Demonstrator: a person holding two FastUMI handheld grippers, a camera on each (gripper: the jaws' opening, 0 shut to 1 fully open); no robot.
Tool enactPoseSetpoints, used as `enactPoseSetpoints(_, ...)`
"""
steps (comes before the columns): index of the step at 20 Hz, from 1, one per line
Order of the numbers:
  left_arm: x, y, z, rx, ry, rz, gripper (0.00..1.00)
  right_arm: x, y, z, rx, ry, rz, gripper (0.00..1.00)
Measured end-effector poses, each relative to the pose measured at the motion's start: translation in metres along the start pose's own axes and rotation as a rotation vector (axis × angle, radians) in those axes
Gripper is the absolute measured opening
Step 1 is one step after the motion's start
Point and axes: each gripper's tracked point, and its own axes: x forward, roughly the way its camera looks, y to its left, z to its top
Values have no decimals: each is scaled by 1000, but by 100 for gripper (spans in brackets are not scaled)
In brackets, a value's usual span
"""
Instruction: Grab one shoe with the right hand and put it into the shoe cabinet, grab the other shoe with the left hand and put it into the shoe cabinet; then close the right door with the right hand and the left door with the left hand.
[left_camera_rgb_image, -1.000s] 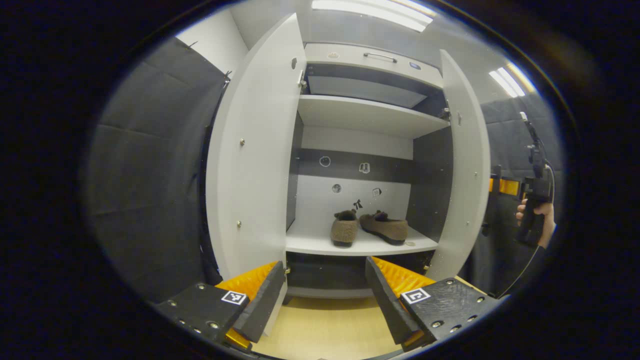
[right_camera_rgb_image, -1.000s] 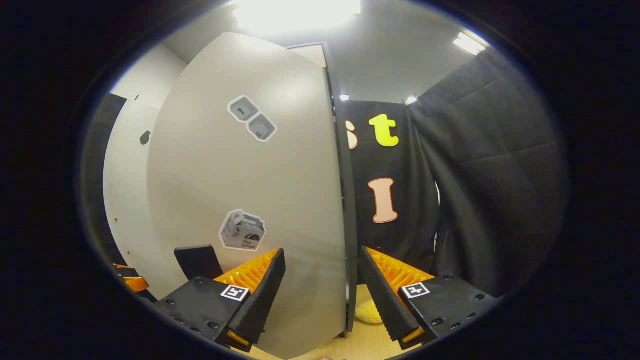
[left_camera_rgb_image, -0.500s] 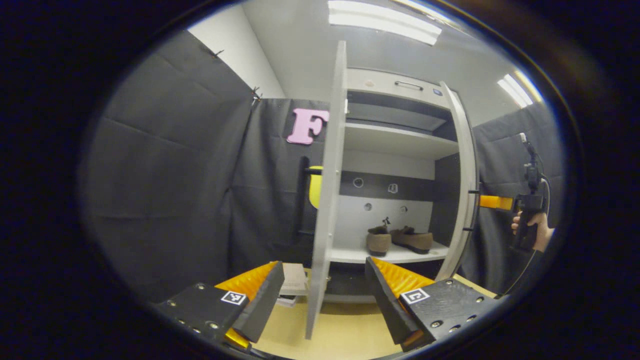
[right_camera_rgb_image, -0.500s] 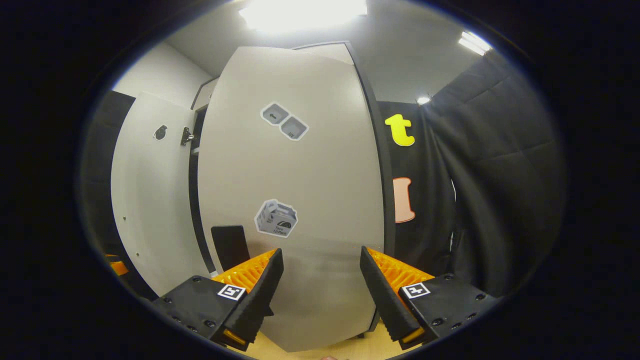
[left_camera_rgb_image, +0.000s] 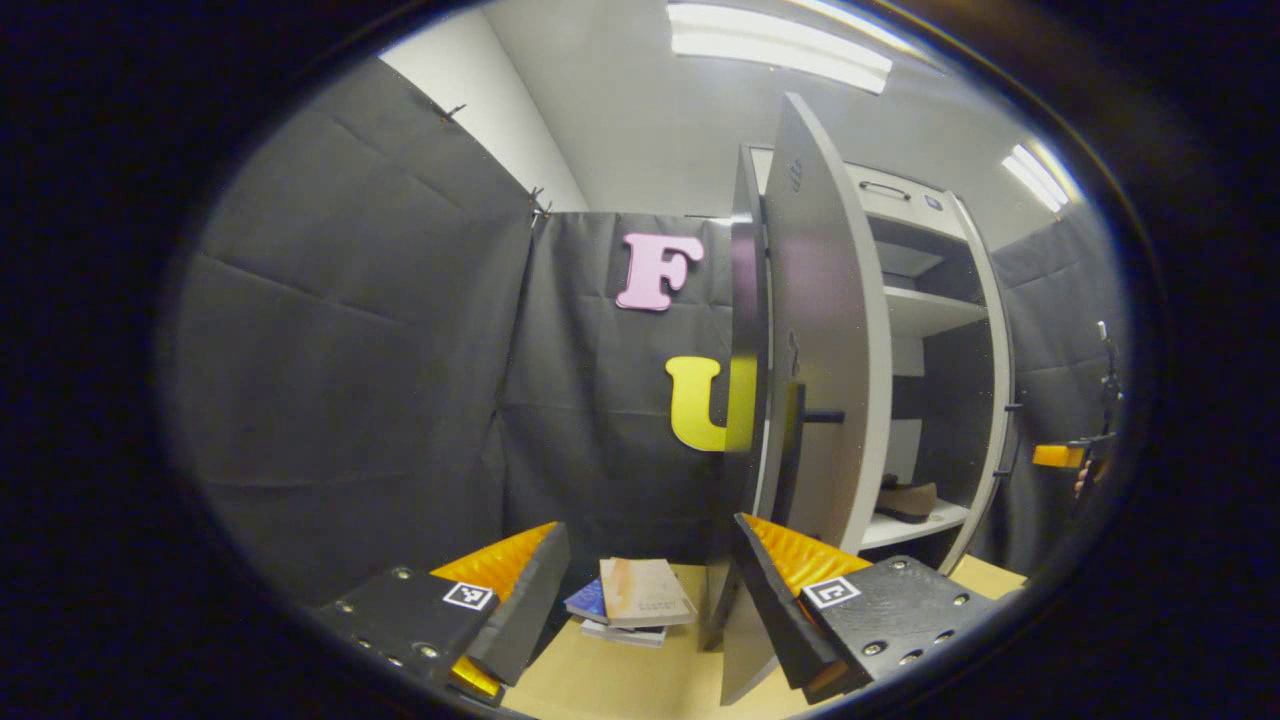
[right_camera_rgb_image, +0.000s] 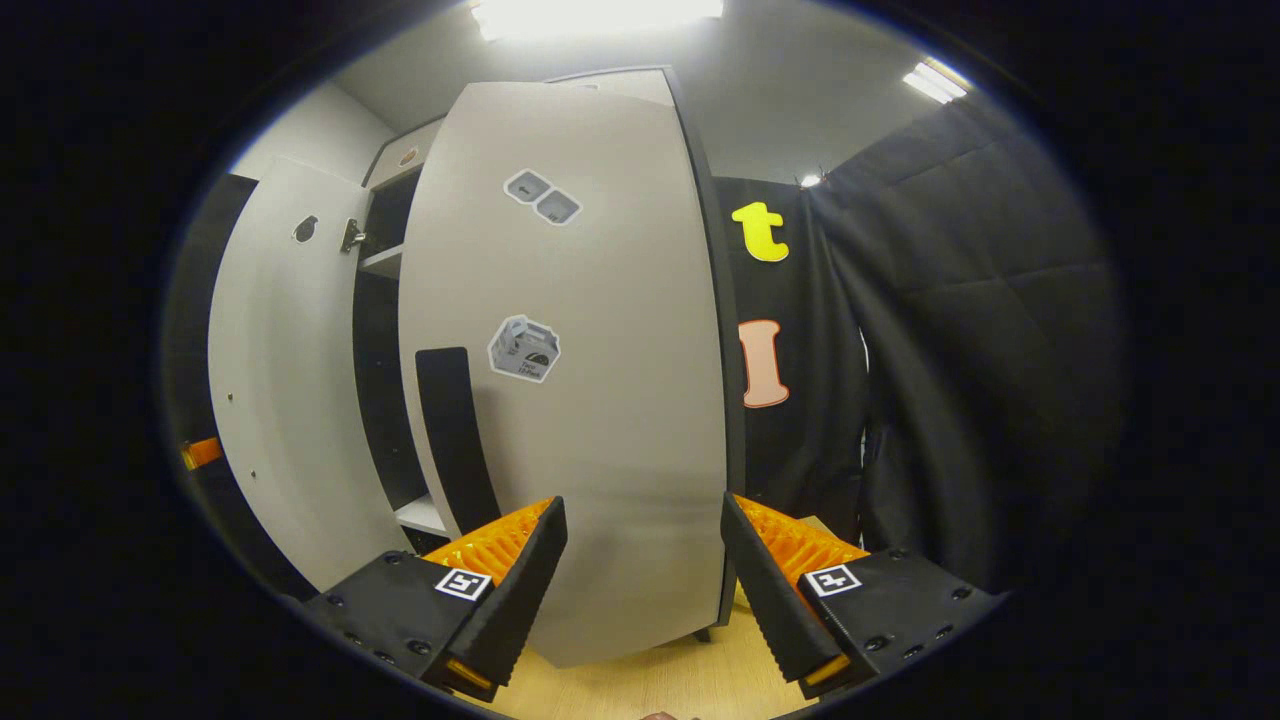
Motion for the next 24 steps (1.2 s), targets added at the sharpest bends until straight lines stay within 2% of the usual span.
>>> enactPoseSetpoints(2,23,0,7,4,-1,-46,100,-7,2,-5,-9,7,-3,98)
enactPoseSetpoints(3,36,-2,7,10,1,-76,89,-8,2,-6,-12,10,-9,98)
enactPoseSetpoints(4,48,-6,5,14,6,-110,88,-10,3,-7,-10,11,-13,98)
enactPoseSetpoints(5,60,-7,-1,11,27,-125,100,-13,4,-10,-5,14,-15,98)
enactPoseSetpoints(9,82,-22,-4,-42,30,-178,100,-21,-4,-17,11,30,-37,98)
enactPoseSetpoints(10,83,-24,-3,-42,26,-189,95,-23,-8,-17,12,32,-47,98)
enactPoseSetpoints(11,87,-25,-1,-35,25,-191,100,-23,-11,-19,14,33,-57,98)
enactPoseSetpoints(12,90,-23,-1,-25,27,-180,95,-24,-15,-20,19,35,-69,98)
enactPoseSetpoints(15,89,-25,0,-11,32,-168,95,-28,-31,-14,42,-4,-129,98)
enactPoseSetpoints(16,88,-27,2,-3,26,-166,89,-28,-32,-13,46,-9,-134,98)
enactPoseSetpoints(17,88,-30,3,8,26,-165,95,-27,-33,-17,44,-5,-138,98)
enactPoseSetpoints(20,86,-51,5,32,34,-208,95,-26,-35,-25,39,13,-143,98)
enactPoseSetpoints(24,86,-94,2,-20,35,-283,95,-23,-30,-34,48,33,-133,98)
